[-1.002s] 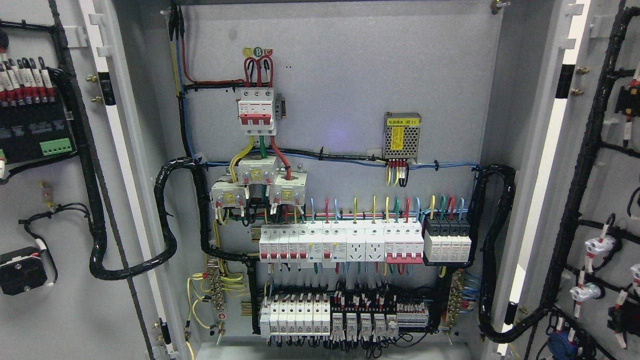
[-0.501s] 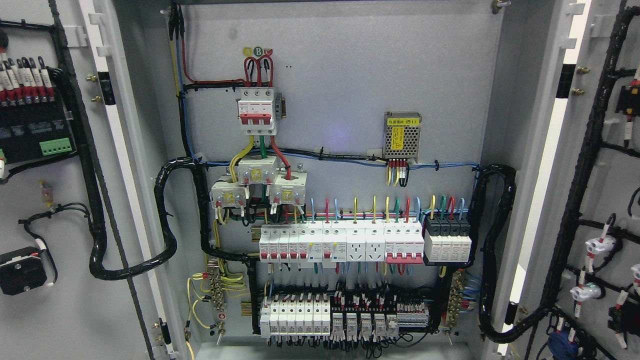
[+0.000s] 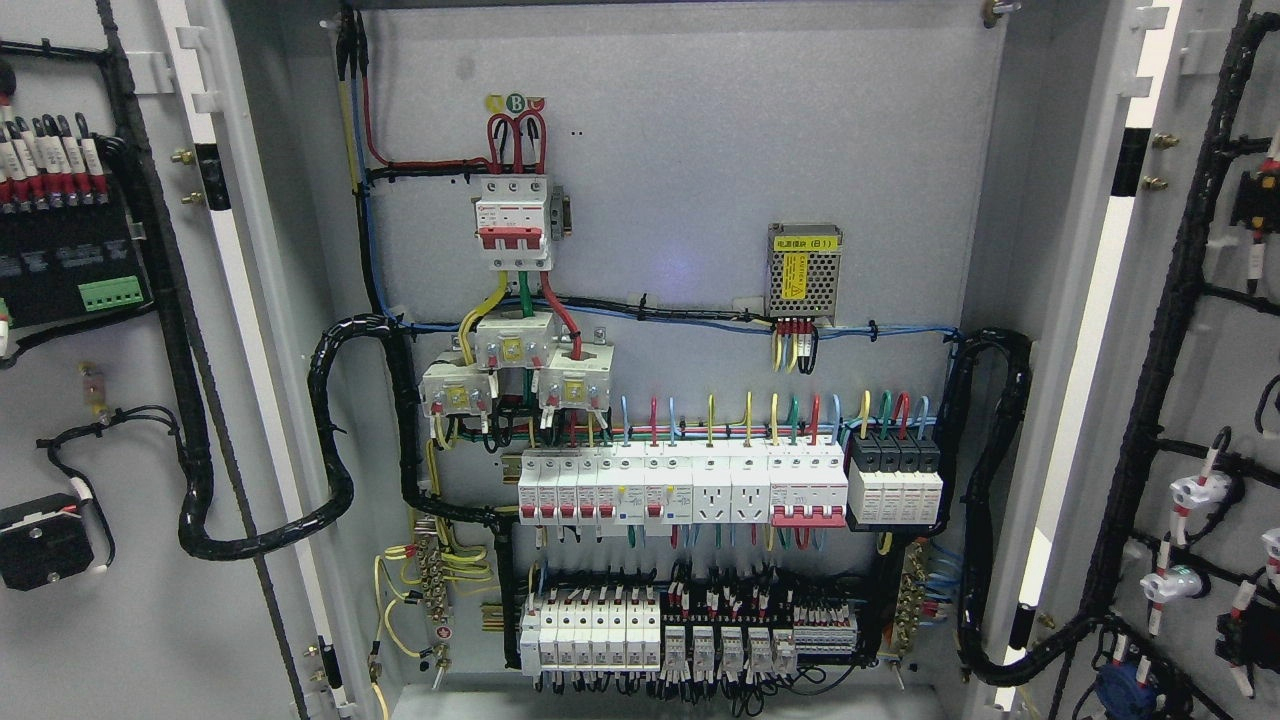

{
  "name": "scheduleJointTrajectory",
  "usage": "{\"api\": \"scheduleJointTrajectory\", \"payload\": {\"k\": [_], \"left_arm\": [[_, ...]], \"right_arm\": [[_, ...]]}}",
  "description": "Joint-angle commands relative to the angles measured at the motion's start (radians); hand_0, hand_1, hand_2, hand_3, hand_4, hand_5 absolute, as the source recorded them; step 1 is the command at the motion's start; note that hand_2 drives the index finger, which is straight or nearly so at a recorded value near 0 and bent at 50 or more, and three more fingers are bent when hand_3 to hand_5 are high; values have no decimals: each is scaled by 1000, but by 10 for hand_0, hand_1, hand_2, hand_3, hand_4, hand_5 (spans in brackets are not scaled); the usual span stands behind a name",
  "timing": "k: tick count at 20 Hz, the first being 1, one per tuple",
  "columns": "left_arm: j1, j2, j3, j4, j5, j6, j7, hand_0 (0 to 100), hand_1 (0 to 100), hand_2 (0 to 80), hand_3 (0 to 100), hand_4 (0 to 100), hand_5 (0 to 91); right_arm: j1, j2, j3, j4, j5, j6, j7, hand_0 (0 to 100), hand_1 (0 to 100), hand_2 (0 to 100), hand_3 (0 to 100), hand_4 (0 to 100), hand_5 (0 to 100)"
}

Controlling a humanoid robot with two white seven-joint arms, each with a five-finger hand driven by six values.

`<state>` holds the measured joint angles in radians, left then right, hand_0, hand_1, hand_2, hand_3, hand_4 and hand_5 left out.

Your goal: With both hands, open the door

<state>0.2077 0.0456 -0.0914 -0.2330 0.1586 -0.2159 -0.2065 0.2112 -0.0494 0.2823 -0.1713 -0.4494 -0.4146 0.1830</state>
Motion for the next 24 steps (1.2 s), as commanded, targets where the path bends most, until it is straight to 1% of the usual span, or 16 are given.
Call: {"api": "scheduleJointTrajectory", "payload": {"k": [1,3,7,8,12,24], "left_arm": [[-25,-24,21,222,-1,4,-1,0,0,0,0,30,0],[-28,-24,22,222,-1,4,-1,0,0,0,0,30,0],[-28,-24,22,222,1,6,-1,0,0,0,0,30,0],[-28,-24,22,221,-1,4,-1,0,0,0,0,30,0],[-28,-24,22,216,1,4,-1,0,0,0,0,30,0],[-31,-23,21,202,4,0,-1,0,0,0,0,30,0]], "right_arm": [[-79,31,-28,219,52,74,-5,107,0,0,0,0,0],[-99,31,-31,231,52,97,-5,107,0,0,0,0,0],[-102,36,-28,233,78,140,-10,107,0,0,0,0,0],[-102,45,-29,233,104,142,-11,107,0,0,0,0,0],[-101,51,-29,233,129,142,-11,106,0,0,0,0,0],[-98,51,-28,233,132,142,-11,106,0,0,0,0,0]]}}
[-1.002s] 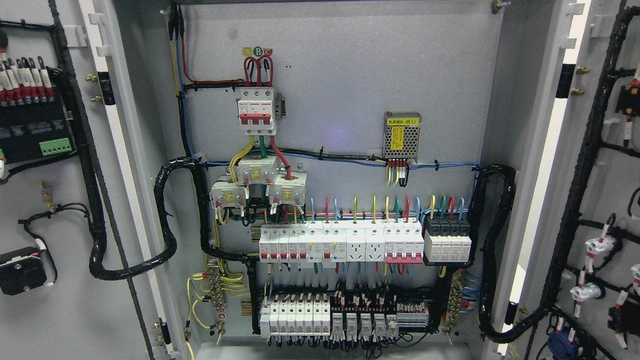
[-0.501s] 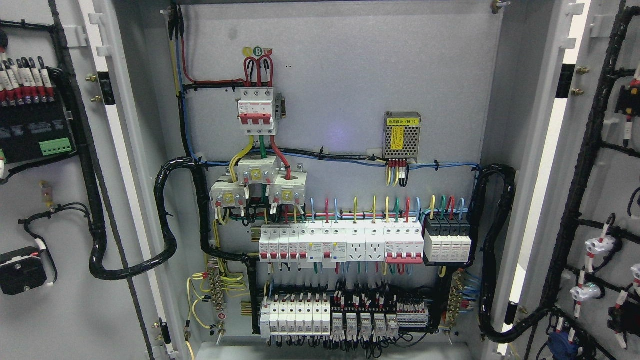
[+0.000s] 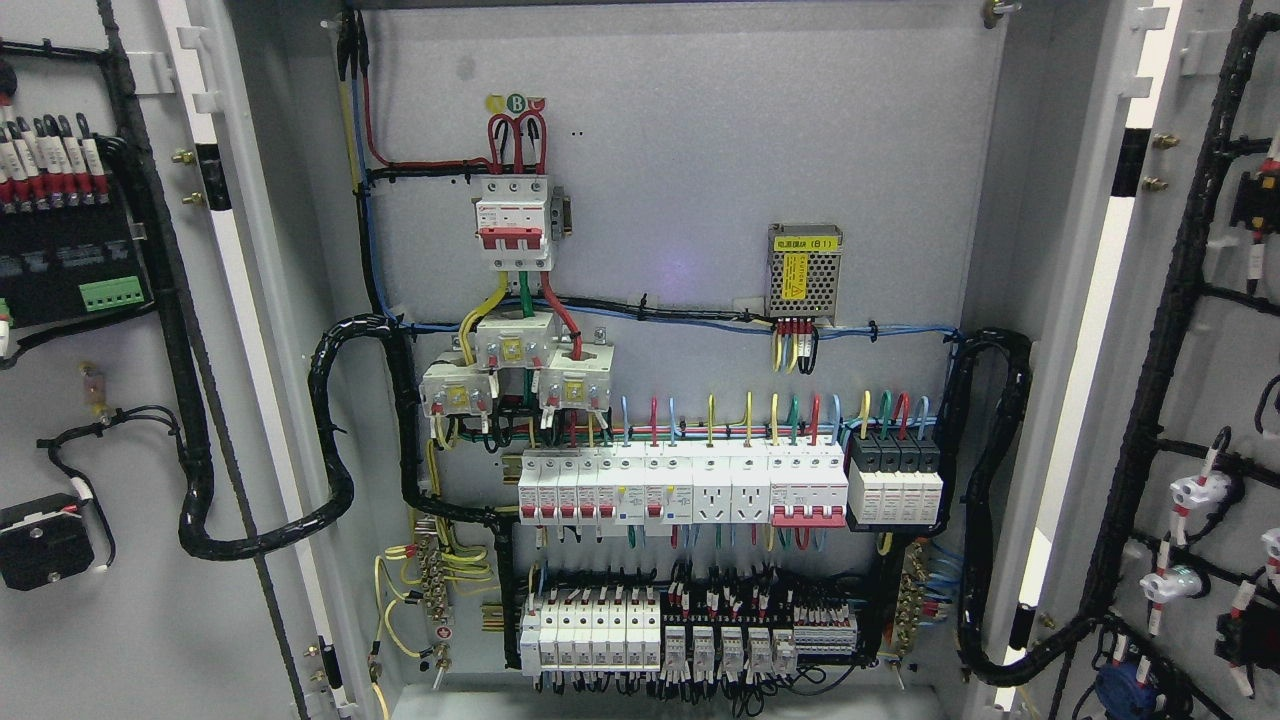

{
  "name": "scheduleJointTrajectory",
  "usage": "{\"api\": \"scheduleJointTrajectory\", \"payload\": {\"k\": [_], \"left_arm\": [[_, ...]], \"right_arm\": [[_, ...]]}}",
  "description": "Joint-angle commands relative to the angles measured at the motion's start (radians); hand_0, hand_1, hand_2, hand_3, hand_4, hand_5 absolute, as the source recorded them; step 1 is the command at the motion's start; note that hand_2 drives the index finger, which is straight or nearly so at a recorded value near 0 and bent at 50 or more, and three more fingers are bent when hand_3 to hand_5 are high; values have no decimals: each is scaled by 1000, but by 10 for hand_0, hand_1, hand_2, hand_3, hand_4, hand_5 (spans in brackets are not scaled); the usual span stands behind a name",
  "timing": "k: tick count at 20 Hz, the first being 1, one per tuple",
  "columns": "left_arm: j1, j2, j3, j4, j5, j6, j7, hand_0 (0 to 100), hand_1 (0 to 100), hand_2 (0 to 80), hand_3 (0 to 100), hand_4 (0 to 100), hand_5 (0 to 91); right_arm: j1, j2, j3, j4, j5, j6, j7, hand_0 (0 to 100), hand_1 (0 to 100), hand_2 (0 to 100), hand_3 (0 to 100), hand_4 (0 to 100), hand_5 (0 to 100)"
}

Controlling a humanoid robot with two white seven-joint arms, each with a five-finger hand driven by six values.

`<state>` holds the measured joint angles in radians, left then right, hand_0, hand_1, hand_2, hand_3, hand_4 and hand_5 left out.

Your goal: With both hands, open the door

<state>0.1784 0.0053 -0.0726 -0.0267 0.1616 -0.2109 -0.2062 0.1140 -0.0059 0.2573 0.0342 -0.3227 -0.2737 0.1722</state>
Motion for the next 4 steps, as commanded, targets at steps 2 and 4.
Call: {"api": "scheduleJointTrajectory", "payload": {"k": [2,4], "left_arm": [[-4,16,2,-4,1,-5,-1,0,0,0,0,30,0],[-4,16,2,-4,1,-5,-1,0,0,0,0,30,0]], "right_arm": [[0,7,-1,27,5,1,0,106,0,0,0,0,0],[0,7,-1,27,7,1,0,106,0,0,0,0,0]]}}
